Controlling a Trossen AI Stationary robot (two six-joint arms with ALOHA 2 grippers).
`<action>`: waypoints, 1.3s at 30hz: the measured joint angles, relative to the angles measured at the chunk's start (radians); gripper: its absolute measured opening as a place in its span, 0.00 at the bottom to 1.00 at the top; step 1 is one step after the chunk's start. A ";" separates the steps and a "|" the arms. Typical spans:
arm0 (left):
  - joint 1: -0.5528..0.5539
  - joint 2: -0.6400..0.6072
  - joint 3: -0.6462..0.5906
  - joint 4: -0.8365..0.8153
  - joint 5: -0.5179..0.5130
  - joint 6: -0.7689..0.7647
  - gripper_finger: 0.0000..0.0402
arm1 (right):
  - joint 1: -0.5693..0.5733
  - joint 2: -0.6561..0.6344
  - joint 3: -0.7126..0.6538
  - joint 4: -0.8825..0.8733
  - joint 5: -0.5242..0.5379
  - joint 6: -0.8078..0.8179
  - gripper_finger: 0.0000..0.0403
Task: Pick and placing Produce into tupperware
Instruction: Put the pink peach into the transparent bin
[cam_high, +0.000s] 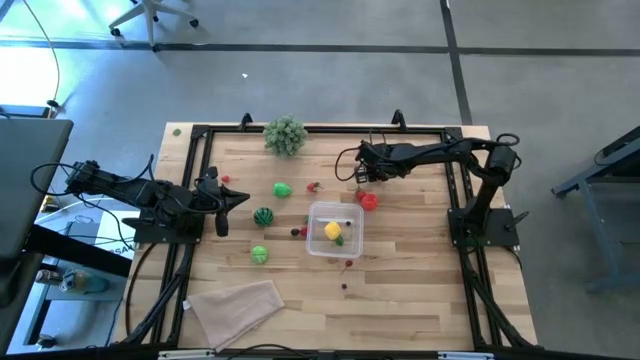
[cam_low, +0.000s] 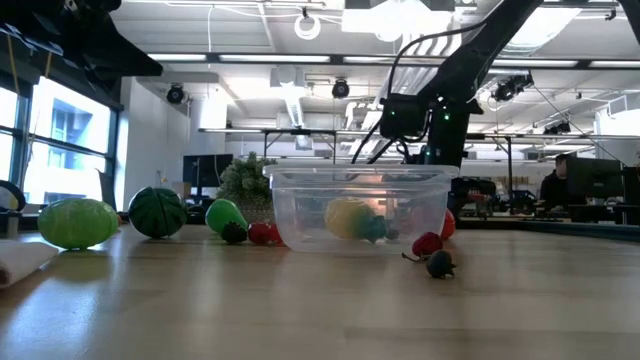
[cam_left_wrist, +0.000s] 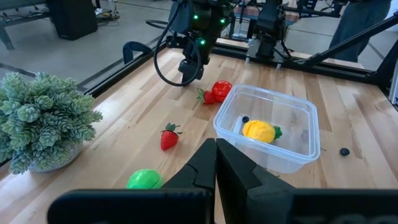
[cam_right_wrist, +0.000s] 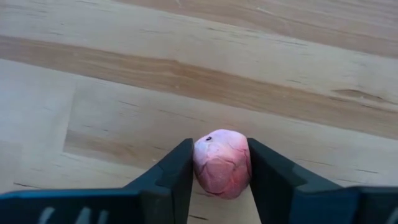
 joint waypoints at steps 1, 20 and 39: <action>0.000 0.000 0.000 0.000 0.000 0.000 0.00 | 0.000 0.000 0.000 0.001 0.001 0.000 0.30; 0.000 0.000 0.000 0.000 0.000 0.000 0.00 | 0.011 -0.081 0.000 0.030 -0.026 -0.090 0.30; 0.000 0.000 0.000 0.000 0.000 0.000 0.00 | 0.369 -0.379 0.002 0.492 -0.318 -0.691 0.30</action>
